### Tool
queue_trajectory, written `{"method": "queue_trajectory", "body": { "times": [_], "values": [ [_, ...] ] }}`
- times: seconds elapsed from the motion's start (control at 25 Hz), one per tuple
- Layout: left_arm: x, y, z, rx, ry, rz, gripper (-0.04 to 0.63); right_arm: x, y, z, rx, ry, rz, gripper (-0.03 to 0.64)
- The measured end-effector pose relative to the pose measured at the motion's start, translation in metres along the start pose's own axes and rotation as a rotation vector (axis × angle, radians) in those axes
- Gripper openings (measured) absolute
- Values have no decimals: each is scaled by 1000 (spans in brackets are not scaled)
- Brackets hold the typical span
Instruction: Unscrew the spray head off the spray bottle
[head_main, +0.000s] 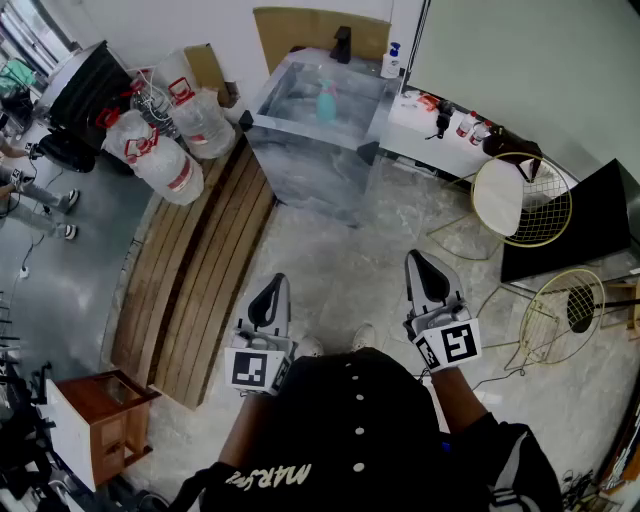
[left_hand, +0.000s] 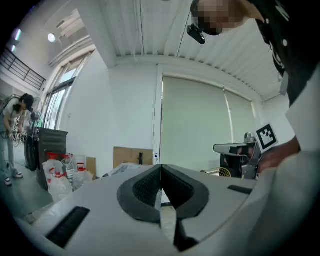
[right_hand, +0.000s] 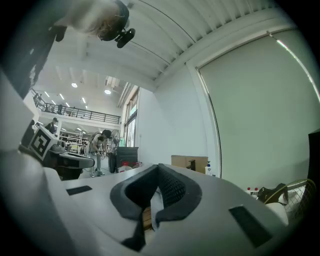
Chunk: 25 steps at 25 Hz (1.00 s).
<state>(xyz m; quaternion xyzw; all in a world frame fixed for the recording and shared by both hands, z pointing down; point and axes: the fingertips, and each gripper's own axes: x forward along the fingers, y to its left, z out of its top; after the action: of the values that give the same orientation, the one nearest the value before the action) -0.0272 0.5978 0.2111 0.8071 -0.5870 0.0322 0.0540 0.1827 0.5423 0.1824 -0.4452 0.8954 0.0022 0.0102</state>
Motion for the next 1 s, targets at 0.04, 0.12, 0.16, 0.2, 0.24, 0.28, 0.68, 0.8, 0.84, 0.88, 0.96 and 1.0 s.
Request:
{"method": "queue_trajectory", "body": {
  "times": [0.04,0.12,0.16,0.2,0.24,0.28,0.68,0.8,0.84,0.88,0.96,1.0],
  "values": [
    [0,-1,2,-5,-7,-5,26,0,0,0,0,1,1,11],
    [0,-2,5,-8,-16,-9,25,0,-1,0,0,2,2,11],
    [1,-3,6,-3,-19,-8,26,-1,-2,1,1,1,2,11],
    [2,-4,7,5,-21,-8,25,-1,-3,1,2,-1,3,11],
    [3,-5,7,12,-24,-9,25,-1,-4,1,3,-1,4,9],
    [4,-6,8,15,-24,-11,25,-1,-5,1,4,-1,5,9],
    [19,-15,4,18,8,9,25,-2,-35,2,77,-43,-26,11],
    [24,-18,5,16,10,30,25,-5,-50,-1,88,-36,-34,11],
    [25,-19,4,14,7,36,25,-6,-55,-1,91,-36,-34,11],
    [27,-21,3,12,5,44,25,-6,-59,-2,91,-36,-34,11],
    [32,-24,4,14,-1,59,25,-7,-66,-4,86,-37,-29,11],
    [35,-26,5,16,-5,64,25,-7,-69,-6,85,-36,-25,11]
  ]
}}
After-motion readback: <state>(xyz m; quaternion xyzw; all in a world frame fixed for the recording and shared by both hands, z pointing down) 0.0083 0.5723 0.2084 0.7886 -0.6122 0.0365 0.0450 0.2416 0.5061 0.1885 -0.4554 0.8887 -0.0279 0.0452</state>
